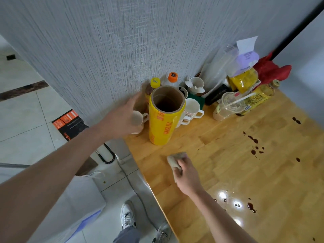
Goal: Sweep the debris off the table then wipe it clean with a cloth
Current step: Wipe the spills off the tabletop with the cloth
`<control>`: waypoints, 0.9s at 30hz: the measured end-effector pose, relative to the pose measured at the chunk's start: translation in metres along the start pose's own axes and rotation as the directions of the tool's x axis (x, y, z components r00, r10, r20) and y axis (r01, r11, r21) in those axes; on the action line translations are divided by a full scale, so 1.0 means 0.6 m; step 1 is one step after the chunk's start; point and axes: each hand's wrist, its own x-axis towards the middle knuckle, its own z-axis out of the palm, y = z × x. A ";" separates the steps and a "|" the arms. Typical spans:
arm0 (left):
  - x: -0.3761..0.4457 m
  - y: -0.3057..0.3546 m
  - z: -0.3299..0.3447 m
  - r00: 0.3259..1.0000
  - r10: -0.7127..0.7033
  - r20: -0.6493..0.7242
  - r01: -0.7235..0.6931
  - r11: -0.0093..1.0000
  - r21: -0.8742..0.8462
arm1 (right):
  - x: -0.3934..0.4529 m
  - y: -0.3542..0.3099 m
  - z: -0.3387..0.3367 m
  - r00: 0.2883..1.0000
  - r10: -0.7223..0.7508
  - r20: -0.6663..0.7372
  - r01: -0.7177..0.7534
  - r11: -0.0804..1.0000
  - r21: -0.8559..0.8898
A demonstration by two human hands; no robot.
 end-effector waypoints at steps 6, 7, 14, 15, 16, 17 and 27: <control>0.022 -0.056 0.084 0.988 -0.154 0.015 0.141 0.939 0.313 | 0.023 -0.106 0.078 0.995 -0.099 0.018 0.101 0.982 -0.161; 0.029 -0.058 0.092 0.985 -0.167 -0.039 0.171 0.937 0.304 | 0.025 -0.114 0.083 0.995 -0.095 0.036 0.101 0.977 -0.188; 0.048 -0.063 0.096 0.971 -0.135 -0.196 0.205 0.892 0.402 | 0.056 -0.171 0.096 0.979 -0.166 0.120 0.194 0.942 -0.275; 0.049 -0.067 0.092 0.969 -0.140 -0.202 0.211 0.898 0.385 | 0.066 -0.188 0.102 0.979 -0.163 0.121 0.193 0.931 -0.310; 0.048 -0.069 0.086 0.966 -0.140 -0.216 0.214 0.904 0.370 | 0.077 -0.206 0.108 0.983 -0.157 0.097 0.181 0.917 -0.357; 0.045 -0.071 0.080 0.965 -0.124 -0.233 0.205 0.908 0.366 | 0.089 -0.222 0.116 0.988 -0.143 0.050 0.151 0.908 -0.391; 0.043 -0.058 0.073 0.984 -0.046 -0.171 0.125 0.865 0.487 | 0.067 -0.157 0.098 0.947 -0.316 0.056 0.320 0.943 -0.092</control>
